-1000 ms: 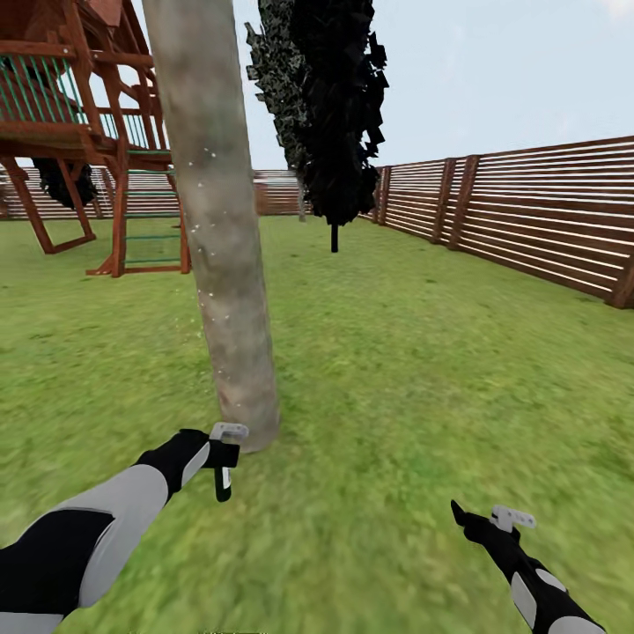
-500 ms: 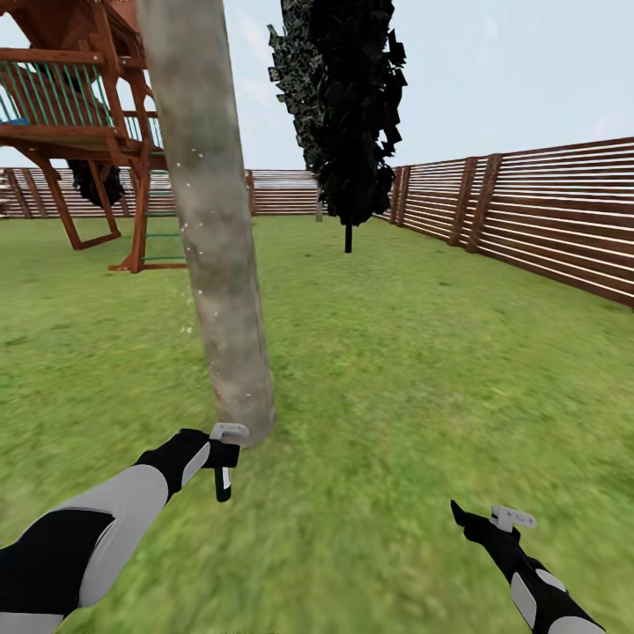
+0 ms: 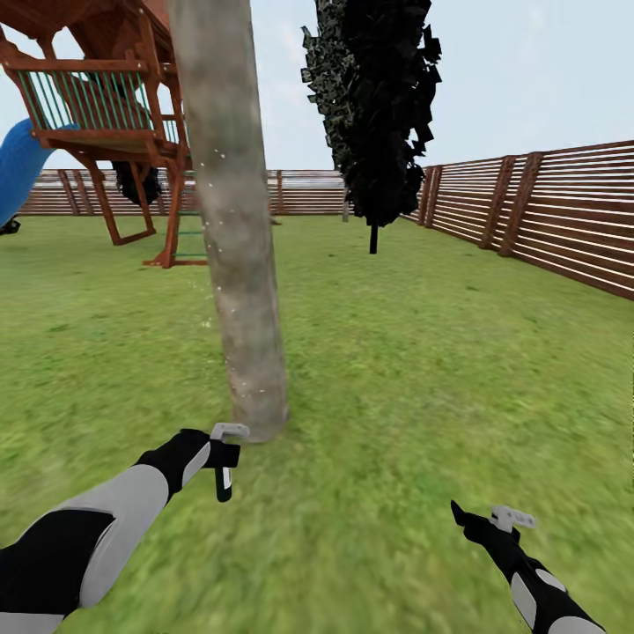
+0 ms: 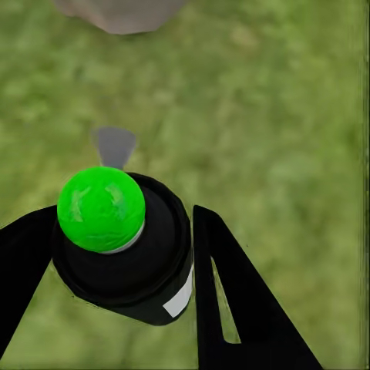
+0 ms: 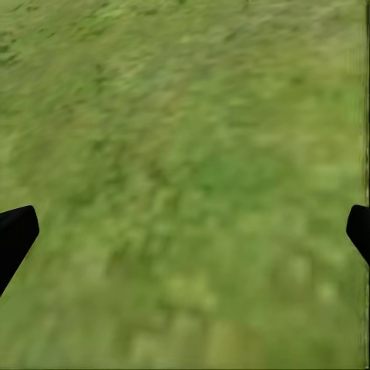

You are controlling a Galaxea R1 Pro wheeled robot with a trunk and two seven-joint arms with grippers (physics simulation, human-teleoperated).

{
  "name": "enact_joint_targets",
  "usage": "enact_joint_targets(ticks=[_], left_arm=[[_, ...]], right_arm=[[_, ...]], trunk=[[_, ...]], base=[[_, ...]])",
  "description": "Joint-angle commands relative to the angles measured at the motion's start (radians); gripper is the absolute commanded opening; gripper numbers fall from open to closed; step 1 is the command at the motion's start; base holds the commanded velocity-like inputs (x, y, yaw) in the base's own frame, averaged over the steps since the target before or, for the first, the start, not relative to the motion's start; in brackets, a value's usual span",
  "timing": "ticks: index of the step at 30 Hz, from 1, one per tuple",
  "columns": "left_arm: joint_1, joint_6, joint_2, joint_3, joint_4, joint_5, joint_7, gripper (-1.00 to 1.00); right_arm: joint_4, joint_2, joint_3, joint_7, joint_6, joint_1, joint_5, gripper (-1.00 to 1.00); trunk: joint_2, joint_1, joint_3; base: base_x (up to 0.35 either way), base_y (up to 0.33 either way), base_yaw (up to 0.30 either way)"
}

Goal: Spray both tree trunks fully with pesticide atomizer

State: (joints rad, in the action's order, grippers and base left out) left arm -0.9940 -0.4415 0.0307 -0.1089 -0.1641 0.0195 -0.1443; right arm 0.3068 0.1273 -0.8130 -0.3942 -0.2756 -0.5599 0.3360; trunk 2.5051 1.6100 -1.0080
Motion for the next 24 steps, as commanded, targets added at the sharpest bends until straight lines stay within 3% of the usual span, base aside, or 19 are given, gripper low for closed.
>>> enact_joint_targets(ticks=[1,7,20,24], left_arm=[[0.000,0.000,0.000,0.000,0.000,0.000,0.000,-1.00],[0.000,0.000,0.000,0.000,0.000,0.000,0.000,-1.00],[0.000,0.001,0.002,0.002,0.000,0.000,0.000,-1.00],[0.000,0.001,0.002,0.002,0.000,0.000,0.000,-1.00]], right_arm=[[0.000,0.000,0.000,0.000,0.000,0.000,0.000,1.00],[0.000,0.000,0.000,0.000,0.000,0.000,0.000,1.00],[0.000,-0.002,0.000,0.000,0.000,0.000,0.000,1.00],[0.000,-0.003,0.000,0.000,-0.001,0.000,0.000,1.00]], trunk=[[0.000,0.000,0.000],[0.000,0.000,0.000],[0.000,0.000,0.000],[0.000,0.000,0.000]], base=[[0.000,-0.281,0.008],[0.000,-0.289,0.092],[0.150,-0.278,0.267],[0.091,-0.098,0.271]])
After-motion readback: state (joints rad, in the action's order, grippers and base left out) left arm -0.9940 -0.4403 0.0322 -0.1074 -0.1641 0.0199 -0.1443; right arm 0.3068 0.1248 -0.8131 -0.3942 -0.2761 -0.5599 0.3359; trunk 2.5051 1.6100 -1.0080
